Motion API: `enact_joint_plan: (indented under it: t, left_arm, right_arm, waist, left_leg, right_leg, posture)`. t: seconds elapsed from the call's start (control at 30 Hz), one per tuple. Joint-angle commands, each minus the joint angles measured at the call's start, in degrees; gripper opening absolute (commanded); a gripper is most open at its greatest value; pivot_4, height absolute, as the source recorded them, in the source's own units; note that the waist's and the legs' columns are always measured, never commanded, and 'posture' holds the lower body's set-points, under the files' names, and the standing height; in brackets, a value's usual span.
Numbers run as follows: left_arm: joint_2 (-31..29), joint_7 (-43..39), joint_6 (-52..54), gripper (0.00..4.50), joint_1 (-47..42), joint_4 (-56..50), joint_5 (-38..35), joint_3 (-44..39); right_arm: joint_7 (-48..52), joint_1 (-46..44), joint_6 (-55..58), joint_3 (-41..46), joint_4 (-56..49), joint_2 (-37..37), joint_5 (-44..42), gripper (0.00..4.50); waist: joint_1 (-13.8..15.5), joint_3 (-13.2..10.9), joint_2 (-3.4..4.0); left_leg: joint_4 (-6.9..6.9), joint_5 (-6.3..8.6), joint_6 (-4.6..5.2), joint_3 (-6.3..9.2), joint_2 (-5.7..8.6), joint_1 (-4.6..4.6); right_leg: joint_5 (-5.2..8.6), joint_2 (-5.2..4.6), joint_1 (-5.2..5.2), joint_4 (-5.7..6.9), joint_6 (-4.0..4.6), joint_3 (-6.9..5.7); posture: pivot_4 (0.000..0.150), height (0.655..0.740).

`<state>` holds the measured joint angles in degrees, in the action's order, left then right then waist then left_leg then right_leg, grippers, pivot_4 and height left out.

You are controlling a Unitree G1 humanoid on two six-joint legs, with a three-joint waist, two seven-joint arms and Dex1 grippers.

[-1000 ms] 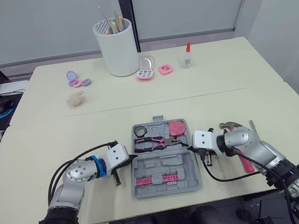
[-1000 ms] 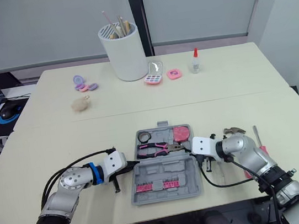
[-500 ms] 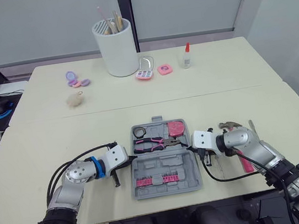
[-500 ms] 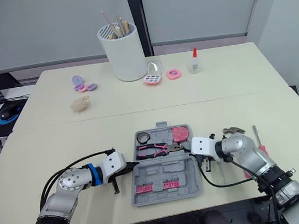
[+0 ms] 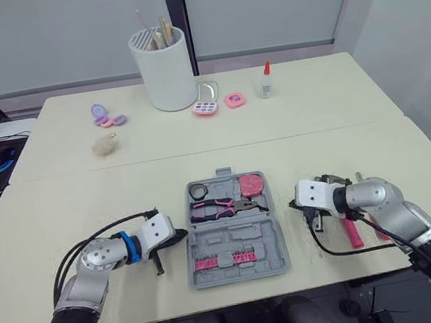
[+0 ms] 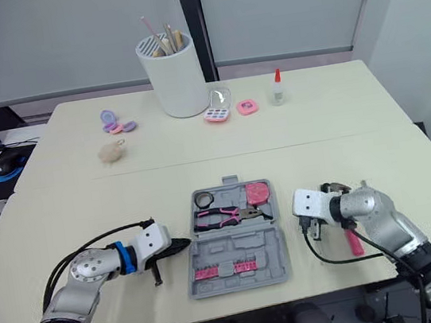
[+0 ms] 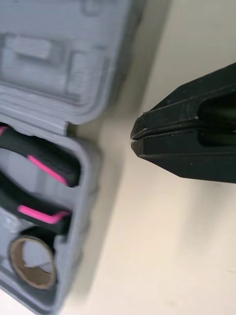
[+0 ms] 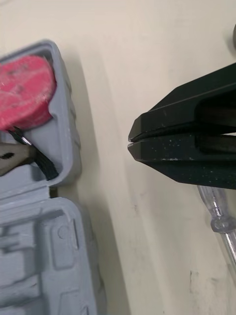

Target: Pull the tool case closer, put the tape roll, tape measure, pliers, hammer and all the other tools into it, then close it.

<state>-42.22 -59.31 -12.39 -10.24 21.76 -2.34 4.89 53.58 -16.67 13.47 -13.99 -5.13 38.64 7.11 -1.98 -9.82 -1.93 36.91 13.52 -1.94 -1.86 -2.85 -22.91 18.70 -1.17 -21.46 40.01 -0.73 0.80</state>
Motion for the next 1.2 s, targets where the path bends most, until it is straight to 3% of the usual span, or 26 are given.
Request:
enact_joint_plan:
  t: [0.03, 0.13, 0.23, 0.3, 0.33, 0.53, 0.73, 0.87, 1.07, 1.2]
  left_arm:
    - [-4.35, -1.39, 0.93, 0.01, 3.70, -2.86, -6.67, -8.44]
    - [-6.19, -1.61, 3.72, 0.01, 7.09, -5.48, -10.47, -13.06]
    - [-7.93, -1.35, 7.23, 0.01, 15.40, -7.97, -15.87, -22.83]
    - [-8.04, -1.41, 8.74, 0.38, 19.76, -9.03, -17.44, -26.29]
    - [-7.96, -1.68, 9.35, 0.57, 21.82, -9.52, -18.02, -27.57]
    - [-7.00, -1.24, 13.42, 2.48, 29.62, -12.74, -20.43, -32.53]
    - [-6.83, -2.02, 12.24, 4.49, 30.81, -10.14, -20.14, -33.67]
    - [-6.86, -3.13, 9.45, 4.50, 30.71, -6.58, -19.52, -33.77]
    - [-7.14, -5.20, 4.45, 4.50, 30.46, -2.82, -18.35, -32.42]
    - [-7.55, -7.80, 5.10, 4.50, 29.94, -7.13, -19.18, -30.64]
  right_arm:
    - [-0.55, 3.78, 2.67, 10.50, -8.01, 3.51, -5.62, 0.00]
    - [-0.92, 7.69, 5.08, 16.50, -11.14, 5.13, -9.17, 0.00]
    - [-2.19, 15.97, 5.46, 28.78, -12.90, 6.02, -12.85, 0.00]
    - [-2.67, 20.59, 5.02, 33.76, -12.94, 6.08, -14.14, 0.00]
    - [-2.22, 23.20, 4.51, 36.11, -12.64, 6.24, -14.84, 0.20]
    - [4.36, 36.35, 4.53, 46.28, -11.25, 9.09, -19.42, 1.54]
    - [10.43, 42.97, 4.29, 49.81, -9.69, 13.41, -21.24, 3.17]
    - [12.32, 44.58, 3.13, 50.23, -8.95, 14.93, -21.03, 4.44]
    - [11.70, 44.15, 0.95, 49.05, -8.20, 14.82, -20.62, 4.48]
    - [9.34, 43.00, -0.67, 48.15, -10.38, 13.13, -20.48, 4.48]
  waist:
    - [0.17, -0.01, 0.00]
    - [0.42, -0.02, -0.02]
    - [0.55, -0.03, -0.04]
    - [0.47, -0.03, -0.04]
    - [0.45, -0.03, -0.03]
    - [0.49, -0.02, -0.03]
    - [0.47, 0.00, -0.06]
    - [0.45, 0.00, -0.07]
    - [0.46, 0.00, -0.08]
    - [0.46, 0.01, -0.08]
  left_leg:
    - [0.00, 0.00, 0.00, 0.00, 0.01, -0.02]
    - [0.00, 0.01, -0.01, -0.02, 0.09, -0.04]
    - [-0.02, 0.01, -0.01, 0.00, 0.14, -0.04]
    - [-0.07, 0.03, 0.00, -0.02, 0.13, -0.04]
    - [-0.08, 0.03, 0.00, -0.02, 0.13, -0.03]
    - [-0.09, 0.02, 0.00, 0.00, 0.10, 0.07]
    - [-0.09, 0.02, 0.00, -0.04, 0.09, 0.08]
    - [-0.11, 0.02, 0.00, -0.06, 0.09, 0.06]
    - [-0.11, 0.03, 0.00, -0.06, 0.08, 0.06]
    - [-0.11, 0.02, 0.00, -0.06, 0.08, 0.05]
  right_leg:
    - [0.00, -0.03, 0.00, -0.02, 0.00, 0.00]
    - [0.00, -0.18, 0.06, -0.10, 0.00, -0.04]
    - [0.00, -0.28, 0.10, -0.13, -0.01, -0.09]
    - [0.01, -0.28, 0.11, -0.23, -0.01, -0.09]
    - [0.01, -0.28, 0.10, -0.24, -0.01, -0.09]
    - [0.02, -0.26, 0.17, -0.20, -0.02, -0.13]
    - [0.03, -0.22, 0.17, -0.23, -0.02, -0.07]
    - [0.03, -0.20, 0.16, -0.27, -0.02, -0.05]
    - [0.03, -0.20, 0.15, -0.30, -0.03, -0.06]
    - [0.03, -0.20, 0.16, -0.30, -0.02, -0.05]
  posture:
    - [0.150, 0.7366]
    - [0.150, 0.7366]
    - [0.150, 0.7366]
    - [0.150, 0.7366]
    - [0.150, 0.7366]
    - [0.150, 0.7366]
    - [0.150, 0.7366]
    - [0.150, 0.7366]
    - [0.150, 0.7366]
    - [0.150, 0.7366]
